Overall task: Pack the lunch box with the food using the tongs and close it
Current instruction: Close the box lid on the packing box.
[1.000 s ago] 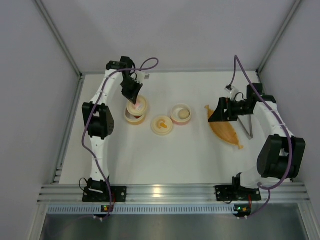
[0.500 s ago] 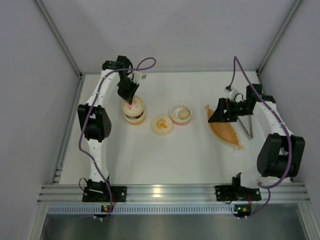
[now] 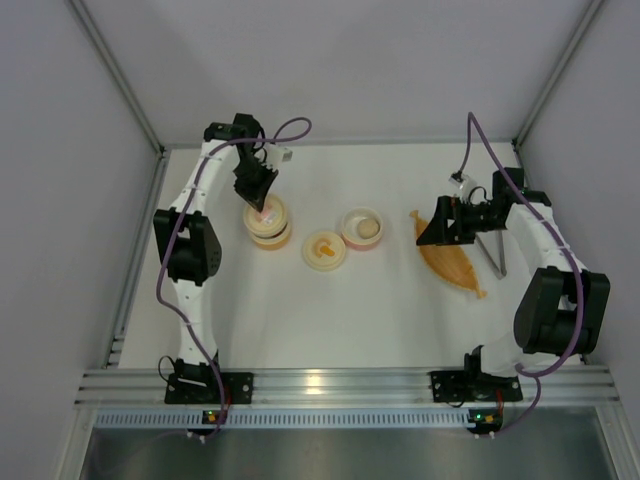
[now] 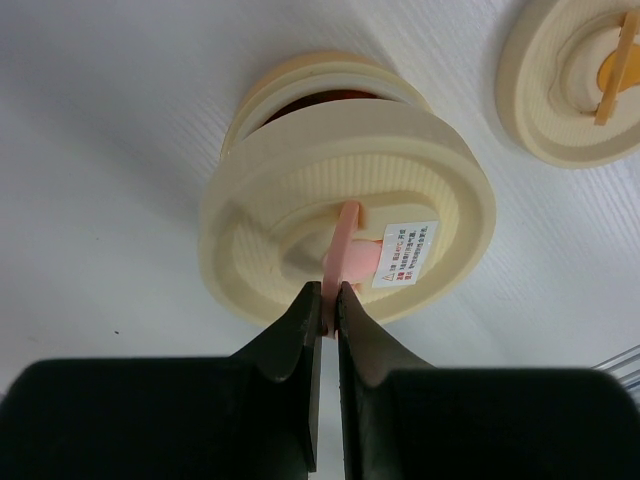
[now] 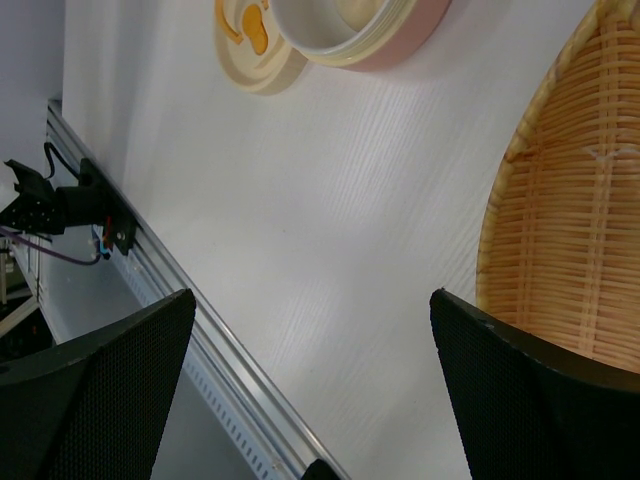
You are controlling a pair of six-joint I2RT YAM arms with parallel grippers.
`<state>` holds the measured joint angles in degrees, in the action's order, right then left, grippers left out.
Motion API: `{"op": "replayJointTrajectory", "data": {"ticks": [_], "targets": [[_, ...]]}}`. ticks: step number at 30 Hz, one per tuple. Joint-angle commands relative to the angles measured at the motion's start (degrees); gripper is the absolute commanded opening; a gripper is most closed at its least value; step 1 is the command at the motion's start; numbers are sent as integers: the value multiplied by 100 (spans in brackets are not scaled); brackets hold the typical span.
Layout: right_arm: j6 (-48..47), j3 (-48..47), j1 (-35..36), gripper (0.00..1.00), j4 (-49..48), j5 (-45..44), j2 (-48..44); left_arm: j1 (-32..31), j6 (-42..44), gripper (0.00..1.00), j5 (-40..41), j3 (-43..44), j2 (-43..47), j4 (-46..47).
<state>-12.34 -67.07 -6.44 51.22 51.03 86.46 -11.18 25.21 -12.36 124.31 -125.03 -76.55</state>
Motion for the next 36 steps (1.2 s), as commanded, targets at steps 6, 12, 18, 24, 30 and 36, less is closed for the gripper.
{"op": "replayJointTrajectory", "data": {"ticks": [6, 12, 18, 24, 30, 36], "targets": [[-23, -52, 11, 99, -192, 48, 47, 37, 1, 0, -38, 199, -153, -984], [-23, -43, 20, 99, -200, 30, 56, 28, 19, 0, -82, 260, -372, -976], [-32, -17, 11, 99, -226, -5, 38, 28, 1, 2, -56, 436, -566, -976], [-41, 27, 11, 99, -227, -49, 47, 28, -25, 7, -223, 506, -654, -975], [-41, 10, 11, 99, -218, -23, 73, 2, -87, 13, -372, 533, -628, -975], [-32, 18, 11, 99, -227, -22, 73, -7, -78, 42, -522, 471, -522, -975]]}}
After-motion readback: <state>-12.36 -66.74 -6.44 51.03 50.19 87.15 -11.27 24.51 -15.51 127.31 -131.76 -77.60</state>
